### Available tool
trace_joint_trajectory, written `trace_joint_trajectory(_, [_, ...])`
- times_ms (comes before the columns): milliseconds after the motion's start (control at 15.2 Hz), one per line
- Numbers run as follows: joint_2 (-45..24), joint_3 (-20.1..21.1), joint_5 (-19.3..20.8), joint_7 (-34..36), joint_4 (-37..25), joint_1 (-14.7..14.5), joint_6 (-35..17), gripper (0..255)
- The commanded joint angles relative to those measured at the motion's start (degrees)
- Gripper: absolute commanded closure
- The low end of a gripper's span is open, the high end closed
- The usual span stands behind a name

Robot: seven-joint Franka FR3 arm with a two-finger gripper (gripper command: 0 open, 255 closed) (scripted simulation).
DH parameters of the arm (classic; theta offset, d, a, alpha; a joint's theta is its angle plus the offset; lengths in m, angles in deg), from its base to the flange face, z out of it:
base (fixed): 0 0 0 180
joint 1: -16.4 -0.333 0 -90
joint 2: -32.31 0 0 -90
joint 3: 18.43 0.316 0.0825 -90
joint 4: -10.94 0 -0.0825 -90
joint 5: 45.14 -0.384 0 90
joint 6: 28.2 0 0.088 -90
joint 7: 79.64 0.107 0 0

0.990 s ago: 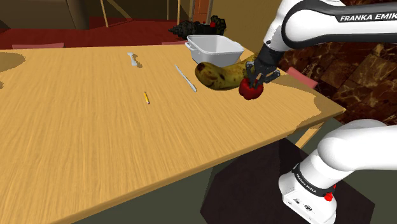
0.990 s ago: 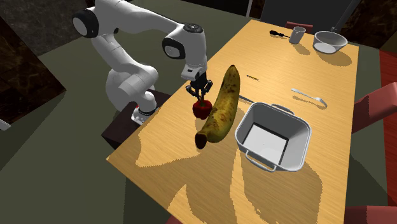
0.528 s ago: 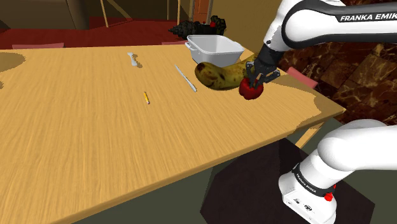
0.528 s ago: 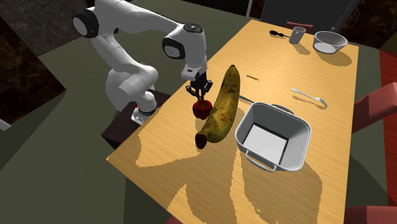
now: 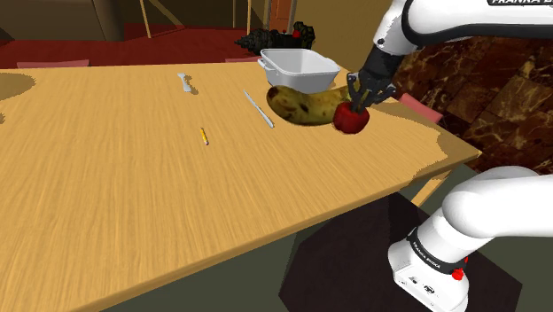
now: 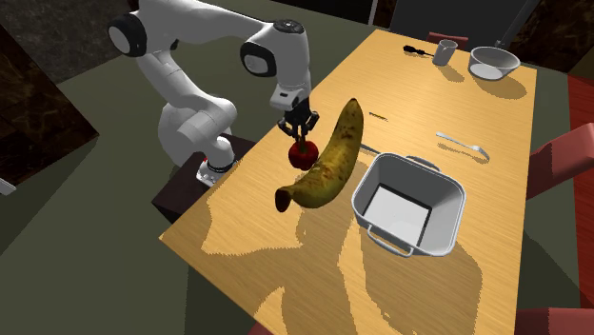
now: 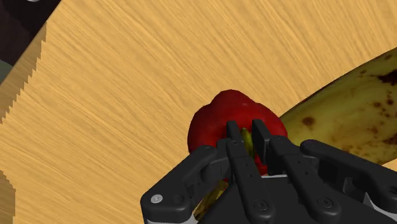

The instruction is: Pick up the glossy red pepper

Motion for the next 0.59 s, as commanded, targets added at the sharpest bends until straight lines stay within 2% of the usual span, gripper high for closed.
trace_joint_trajectory(0, [0.07,-0.13,0.13,0.09,-1.59,0.05,1.60,255])
trace_joint_trajectory(528, [-0.43,-0.64,0.63,0.12,-6.62,0.33,6.13,255])
